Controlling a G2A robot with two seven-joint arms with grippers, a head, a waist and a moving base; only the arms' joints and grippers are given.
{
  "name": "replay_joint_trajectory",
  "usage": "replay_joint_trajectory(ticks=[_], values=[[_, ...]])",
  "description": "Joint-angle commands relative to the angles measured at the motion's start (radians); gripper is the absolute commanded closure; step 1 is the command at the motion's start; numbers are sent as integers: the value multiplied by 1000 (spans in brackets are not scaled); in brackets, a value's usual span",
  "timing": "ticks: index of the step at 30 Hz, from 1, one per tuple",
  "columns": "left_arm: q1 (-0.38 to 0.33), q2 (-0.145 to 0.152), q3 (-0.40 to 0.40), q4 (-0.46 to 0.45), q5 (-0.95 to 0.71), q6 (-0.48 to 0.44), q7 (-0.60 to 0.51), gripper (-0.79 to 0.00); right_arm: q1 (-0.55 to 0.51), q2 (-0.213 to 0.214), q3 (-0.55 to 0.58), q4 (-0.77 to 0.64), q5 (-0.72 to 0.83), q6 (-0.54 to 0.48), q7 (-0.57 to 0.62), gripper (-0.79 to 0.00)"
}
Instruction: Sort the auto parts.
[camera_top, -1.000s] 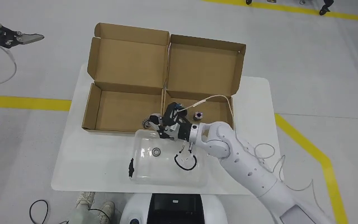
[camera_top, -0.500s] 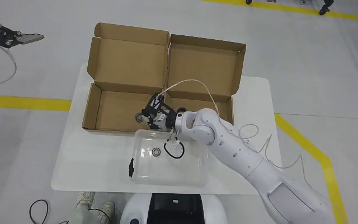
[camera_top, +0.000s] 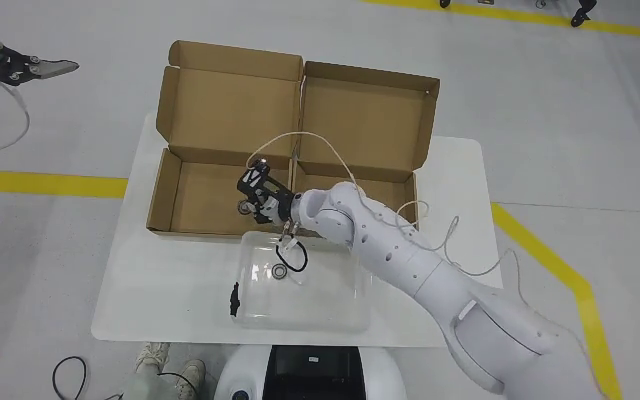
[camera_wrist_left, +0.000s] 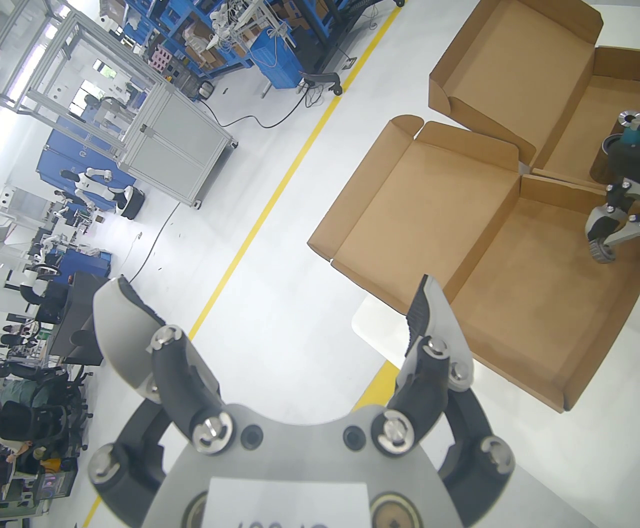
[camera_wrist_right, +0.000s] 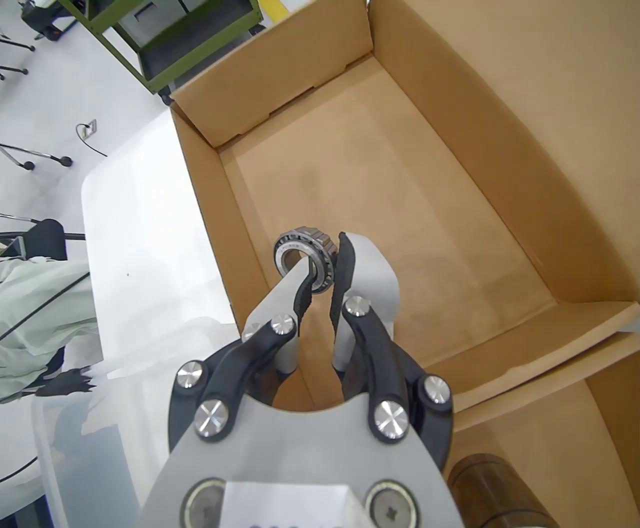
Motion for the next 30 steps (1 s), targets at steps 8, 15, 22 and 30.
replay_joint_trajectory(ticks=[8,15,22,30], values=[[0,0,0,0,0,0,0,-785,54,-74,-45,87,-54,86,74,-52],[0,0,0,0,0,0,0,-785,74,-107,-50,123,-95,104,85,-360],[0,0,0,0,0,0,0,-785,71,-103,-26,73,-142,47,49,-320],[0,0,0,0,0,0,0,-785,-10,-26,51,-206,-251,-32,101,-234]])
